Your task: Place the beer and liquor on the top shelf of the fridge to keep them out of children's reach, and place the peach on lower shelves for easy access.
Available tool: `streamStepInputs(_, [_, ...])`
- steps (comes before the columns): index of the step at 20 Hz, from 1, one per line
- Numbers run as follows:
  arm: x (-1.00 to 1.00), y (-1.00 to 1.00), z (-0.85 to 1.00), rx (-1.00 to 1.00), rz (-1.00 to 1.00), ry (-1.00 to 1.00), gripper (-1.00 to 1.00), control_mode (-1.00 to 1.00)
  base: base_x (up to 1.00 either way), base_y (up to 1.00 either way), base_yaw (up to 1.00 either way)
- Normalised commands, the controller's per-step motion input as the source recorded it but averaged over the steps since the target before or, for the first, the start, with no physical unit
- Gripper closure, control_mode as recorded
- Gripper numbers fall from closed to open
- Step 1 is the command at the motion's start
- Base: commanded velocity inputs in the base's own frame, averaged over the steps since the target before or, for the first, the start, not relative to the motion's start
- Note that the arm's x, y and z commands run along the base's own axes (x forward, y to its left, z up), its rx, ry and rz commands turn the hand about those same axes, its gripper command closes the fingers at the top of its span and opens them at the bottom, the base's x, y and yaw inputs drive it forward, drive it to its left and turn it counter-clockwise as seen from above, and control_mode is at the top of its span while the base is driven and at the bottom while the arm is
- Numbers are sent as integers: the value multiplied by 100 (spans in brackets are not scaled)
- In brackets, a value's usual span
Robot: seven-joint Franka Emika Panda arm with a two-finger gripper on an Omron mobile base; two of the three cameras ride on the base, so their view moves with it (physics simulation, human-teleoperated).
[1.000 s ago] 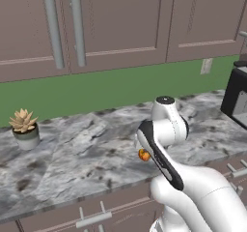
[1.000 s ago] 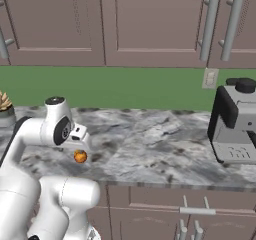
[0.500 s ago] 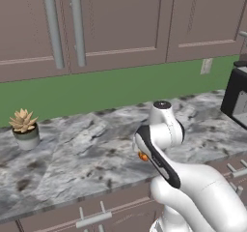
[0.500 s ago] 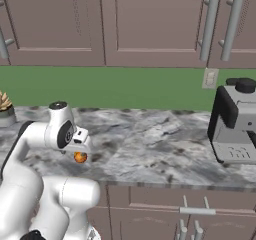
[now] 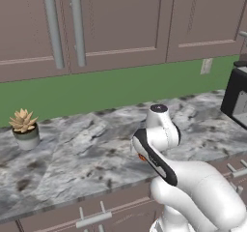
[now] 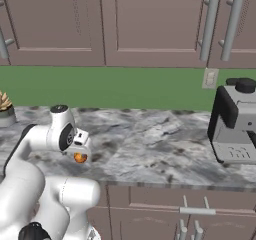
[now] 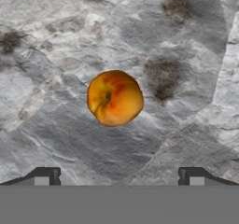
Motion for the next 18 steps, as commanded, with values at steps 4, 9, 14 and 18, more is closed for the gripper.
streamStepInputs(4, [14,0,-14,0,-1,0,-100,-100,0,0,0])
streamStepInputs(9, [13,0,-13,0,-1,0,-100,-100,0,0,0])
streamStepInputs(14, [14,1,-14,0,-1,0,-100,-100,0,0,0])
streamStepInputs(18, [15,3,-14,0,-1,0,-100,-100,0,0,0])
